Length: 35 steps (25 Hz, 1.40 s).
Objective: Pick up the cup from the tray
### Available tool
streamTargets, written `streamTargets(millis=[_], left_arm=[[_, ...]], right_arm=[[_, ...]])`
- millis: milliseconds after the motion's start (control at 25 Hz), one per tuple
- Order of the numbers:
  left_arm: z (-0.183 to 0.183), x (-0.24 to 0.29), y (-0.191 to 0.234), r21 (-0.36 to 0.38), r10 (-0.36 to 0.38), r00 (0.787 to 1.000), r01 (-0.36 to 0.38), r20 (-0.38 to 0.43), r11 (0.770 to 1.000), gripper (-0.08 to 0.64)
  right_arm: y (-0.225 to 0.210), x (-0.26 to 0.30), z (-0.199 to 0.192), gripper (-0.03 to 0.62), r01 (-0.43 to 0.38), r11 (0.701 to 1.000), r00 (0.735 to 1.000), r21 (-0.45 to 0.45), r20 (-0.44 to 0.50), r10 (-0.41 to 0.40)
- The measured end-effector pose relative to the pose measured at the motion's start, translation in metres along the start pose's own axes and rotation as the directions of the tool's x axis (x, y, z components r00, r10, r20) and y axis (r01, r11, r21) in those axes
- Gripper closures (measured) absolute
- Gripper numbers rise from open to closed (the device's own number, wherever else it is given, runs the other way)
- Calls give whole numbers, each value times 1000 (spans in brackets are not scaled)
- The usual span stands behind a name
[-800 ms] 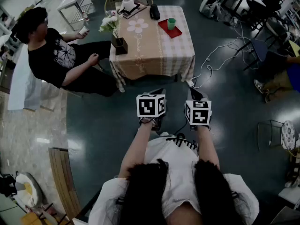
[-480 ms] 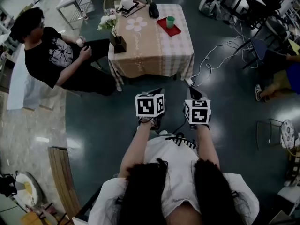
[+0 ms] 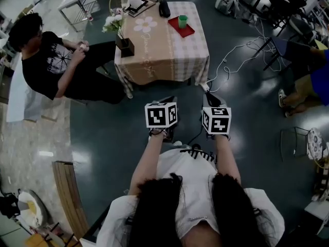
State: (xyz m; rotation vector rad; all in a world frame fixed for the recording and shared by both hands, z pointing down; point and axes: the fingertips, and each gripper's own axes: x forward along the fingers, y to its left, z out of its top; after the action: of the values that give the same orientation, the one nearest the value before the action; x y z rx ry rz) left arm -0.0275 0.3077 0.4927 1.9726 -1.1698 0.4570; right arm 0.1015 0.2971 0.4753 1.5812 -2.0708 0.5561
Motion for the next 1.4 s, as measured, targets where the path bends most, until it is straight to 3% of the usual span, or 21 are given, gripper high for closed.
streamTargets(millis=[80,200,280,480,880,1400], left_arm=[[2,0,1,-5,2,1000,-2,1,1000,552],[6,2,4,-8,7,1000,-7,3,1000,552],[11,4,6,-8,12,1000,-12,9,1000,552],[33,19,22,-26,18,1000,-17,21,1000,552],[101,79,62,-62,26,1000,-25,13,998,552],[215,149,126,-25,4,999,-5,-47,1000,552]], right_arm=[[1,0,2,574,-20,1000,1000,-5,13,20],[6,4,6,447,-68,998,997,-2,24,68],[7,8,9,401,-87,996,996,-9,29,87],[4,30,21,351,-102,995,994,-20,30,103],[-27,100,67,327,-79,997,997,-15,16,79],[-33,214,142,273,-56,996,998,74,-16,57]])
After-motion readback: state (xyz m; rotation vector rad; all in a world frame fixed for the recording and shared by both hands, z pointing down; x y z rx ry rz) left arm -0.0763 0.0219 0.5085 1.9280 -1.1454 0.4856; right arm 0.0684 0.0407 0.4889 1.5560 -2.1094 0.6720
